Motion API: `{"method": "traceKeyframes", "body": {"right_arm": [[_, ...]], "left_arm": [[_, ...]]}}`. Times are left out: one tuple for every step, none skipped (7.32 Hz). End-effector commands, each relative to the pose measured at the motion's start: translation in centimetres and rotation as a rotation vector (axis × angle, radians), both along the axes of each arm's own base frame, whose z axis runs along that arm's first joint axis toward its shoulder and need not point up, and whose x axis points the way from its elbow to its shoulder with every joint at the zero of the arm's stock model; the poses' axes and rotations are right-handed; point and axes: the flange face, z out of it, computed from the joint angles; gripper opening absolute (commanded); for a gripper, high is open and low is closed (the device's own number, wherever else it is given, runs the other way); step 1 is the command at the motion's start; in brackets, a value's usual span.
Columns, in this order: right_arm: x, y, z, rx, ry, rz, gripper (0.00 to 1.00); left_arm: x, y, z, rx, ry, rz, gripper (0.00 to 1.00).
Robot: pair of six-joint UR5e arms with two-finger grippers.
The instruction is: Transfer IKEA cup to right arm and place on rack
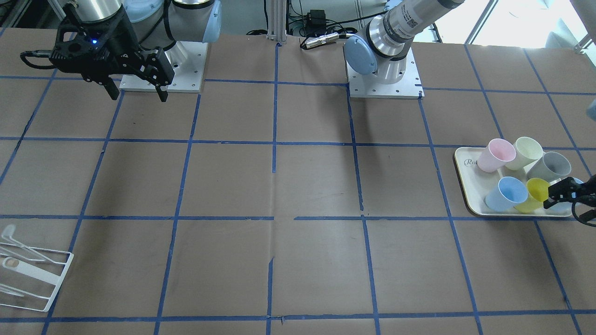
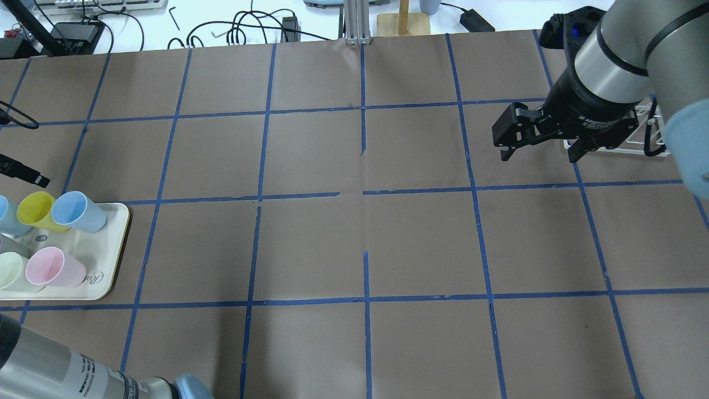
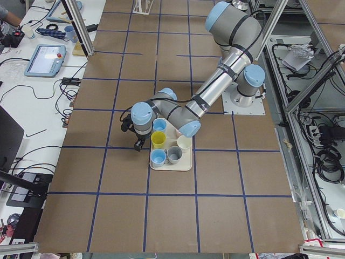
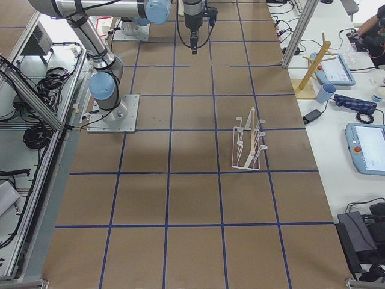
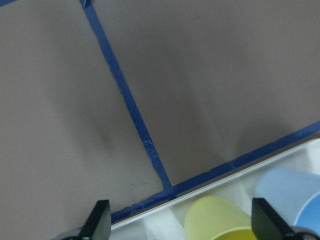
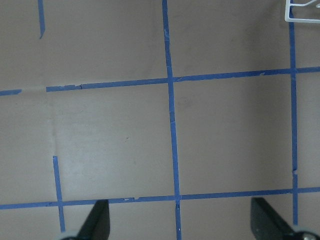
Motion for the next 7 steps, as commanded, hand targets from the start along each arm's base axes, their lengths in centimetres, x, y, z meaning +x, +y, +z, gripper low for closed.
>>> {"method": "traceKeyframes", "body": {"right_arm": [[-0.1,0.0,0.0,0.001,0.002,-0.003,1.00],[-0.1,0.0,0.0,0.001,0.002,-0.004,1.00],[0.0,0.0,0.0,-0.001,0.002,-0.003,1.00],[0.0,0.0,0.0,-0.001,0.002,-0.004,1.00],[0.0,0.0,0.0,-0.001,0.001,-0.004,1.00],[0.0,0.0,0.0,-0.001,-0.002,-0.002,1.00],[0.1,0.0,0.0,-0.001,-0.004,-0.002,1.00]], "left_arm": [[1.1,1.6,-0.8,0.013,0.018,-0.002,1.00],[0.9,1.8,-0.3,0.012,0.015,-0.004,1.00],[0.6,2.2,-1.3,0.038,0.042,-0.002,1.00],[0.3,2.9,-2.1,0.073,0.033,-0.002,1.00],[0.6,3.1,-3.1,0.110,0.000,-0.006,1.00],[0.7,3.1,-3.1,0.110,-0.002,-0.007,0.88],[0.6,3.1,-3.3,0.113,0.001,-0.008,0.57]]}}
